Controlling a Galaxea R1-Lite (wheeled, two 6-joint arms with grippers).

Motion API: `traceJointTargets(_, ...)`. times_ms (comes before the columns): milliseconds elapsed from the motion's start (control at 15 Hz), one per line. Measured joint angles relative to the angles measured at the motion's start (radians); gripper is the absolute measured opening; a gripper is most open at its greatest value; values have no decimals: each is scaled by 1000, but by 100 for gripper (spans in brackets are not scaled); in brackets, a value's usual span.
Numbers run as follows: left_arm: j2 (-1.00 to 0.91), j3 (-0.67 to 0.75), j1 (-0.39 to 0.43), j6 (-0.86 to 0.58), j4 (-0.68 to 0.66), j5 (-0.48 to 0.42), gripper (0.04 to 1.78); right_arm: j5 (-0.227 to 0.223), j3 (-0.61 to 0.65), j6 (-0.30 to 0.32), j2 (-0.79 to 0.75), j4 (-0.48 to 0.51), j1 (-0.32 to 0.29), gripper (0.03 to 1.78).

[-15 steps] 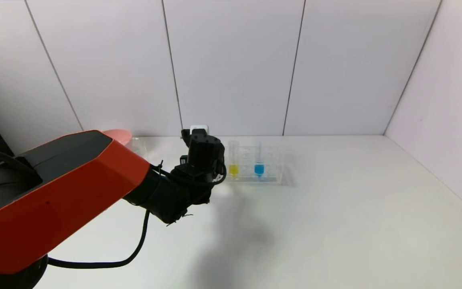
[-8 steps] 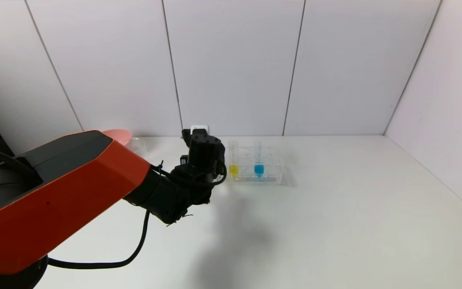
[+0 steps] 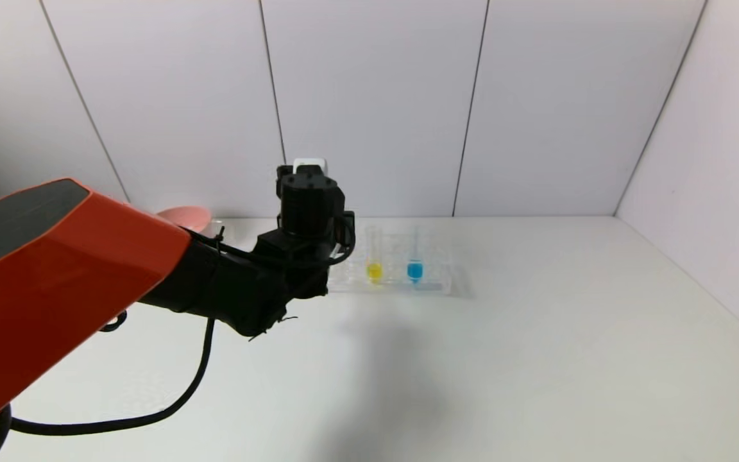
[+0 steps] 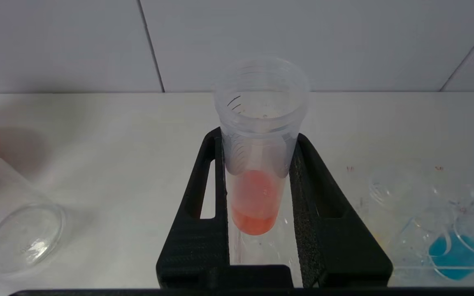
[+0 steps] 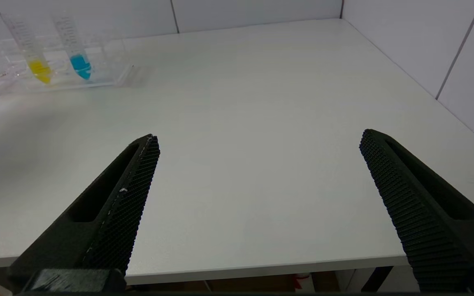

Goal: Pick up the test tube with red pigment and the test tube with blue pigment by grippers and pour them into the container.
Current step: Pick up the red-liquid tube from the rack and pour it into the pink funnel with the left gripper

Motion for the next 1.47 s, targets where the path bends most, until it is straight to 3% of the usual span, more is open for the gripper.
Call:
traceJointTargets(600, -30, -9, -6, 3, 4, -6, 46, 0, 0, 0, 0, 0, 0, 177)
traceJointTargets(733, -61, 8, -2, 3, 18, -51, 46, 0, 0, 0, 0, 0, 0, 177)
traceJointTargets(867, -116, 51, 36, 4, 49, -149, 46, 0, 0, 0, 0, 0, 0, 177)
traceJointTargets(1000, -191, 137, 109, 14, 68, -304, 46, 0, 0, 0, 0, 0, 0, 177)
traceJointTargets(1467, -431, 413, 513, 147, 74, -948, 46, 0, 0, 0, 0, 0, 0, 177)
